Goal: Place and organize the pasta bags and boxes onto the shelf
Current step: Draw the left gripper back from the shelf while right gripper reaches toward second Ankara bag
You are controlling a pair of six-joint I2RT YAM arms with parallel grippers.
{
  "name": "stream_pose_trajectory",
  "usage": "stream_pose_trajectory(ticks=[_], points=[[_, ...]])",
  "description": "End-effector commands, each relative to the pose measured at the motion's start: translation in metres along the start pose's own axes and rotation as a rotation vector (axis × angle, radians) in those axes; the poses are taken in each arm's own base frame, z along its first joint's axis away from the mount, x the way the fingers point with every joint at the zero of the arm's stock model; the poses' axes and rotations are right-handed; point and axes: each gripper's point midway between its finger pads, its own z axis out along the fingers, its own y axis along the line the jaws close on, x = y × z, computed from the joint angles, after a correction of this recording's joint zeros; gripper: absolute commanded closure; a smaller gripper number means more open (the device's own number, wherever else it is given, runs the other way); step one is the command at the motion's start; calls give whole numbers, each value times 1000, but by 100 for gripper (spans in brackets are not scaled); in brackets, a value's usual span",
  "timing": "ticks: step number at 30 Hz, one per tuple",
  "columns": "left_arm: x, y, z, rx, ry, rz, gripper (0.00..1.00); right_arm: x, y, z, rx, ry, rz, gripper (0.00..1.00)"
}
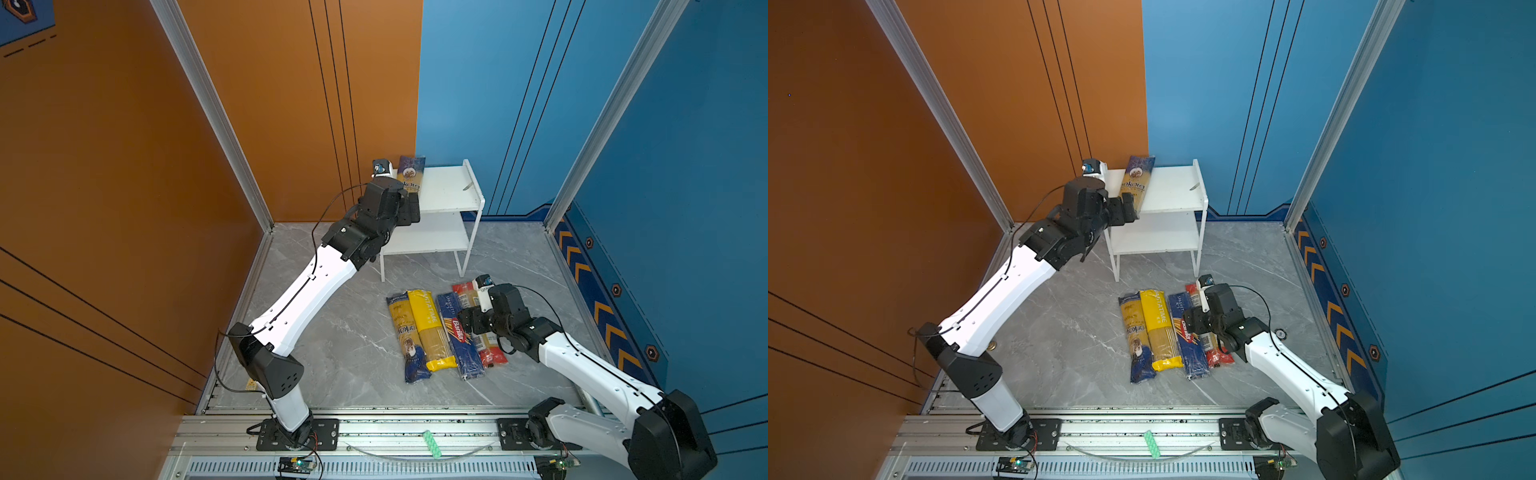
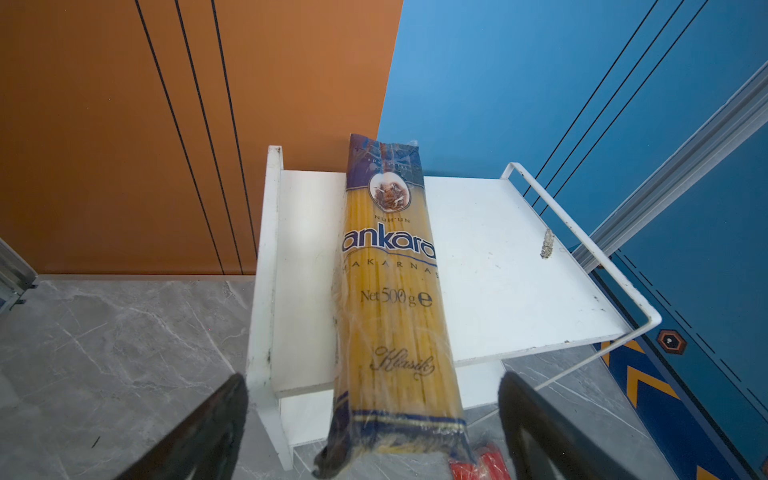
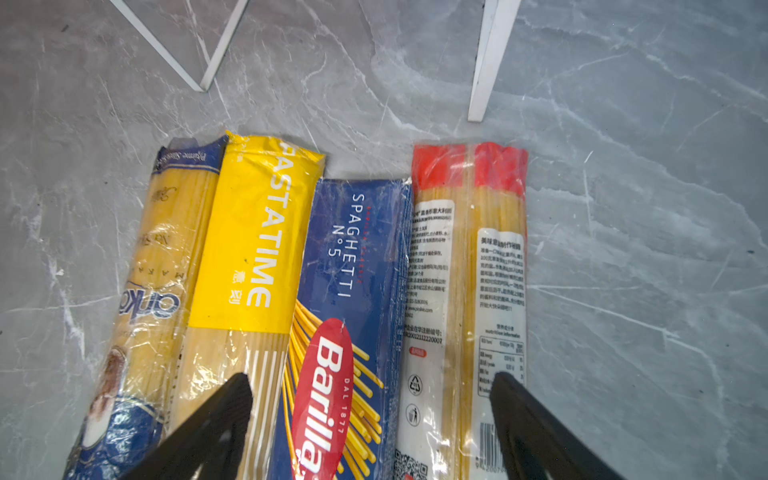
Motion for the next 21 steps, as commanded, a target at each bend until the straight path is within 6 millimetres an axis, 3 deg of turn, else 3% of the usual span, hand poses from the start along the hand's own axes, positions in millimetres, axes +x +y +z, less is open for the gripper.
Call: stream_pose_trajectory(ticks=[1,10,14,21], points=[[-14,3,-23,22,-57,-3,2,-14,9,-13,-35,-18,5,11],[-5,45,-57,-38,-94,-29,2,-12,33,-14,-107,4,-10,10],[12,65,-70,-63,-87,-47,2,-3,47,-8,-128,29,-21,8],[57,93,-77,-97,-29,-83,2,17,78,0,-165,80,-90,8]])
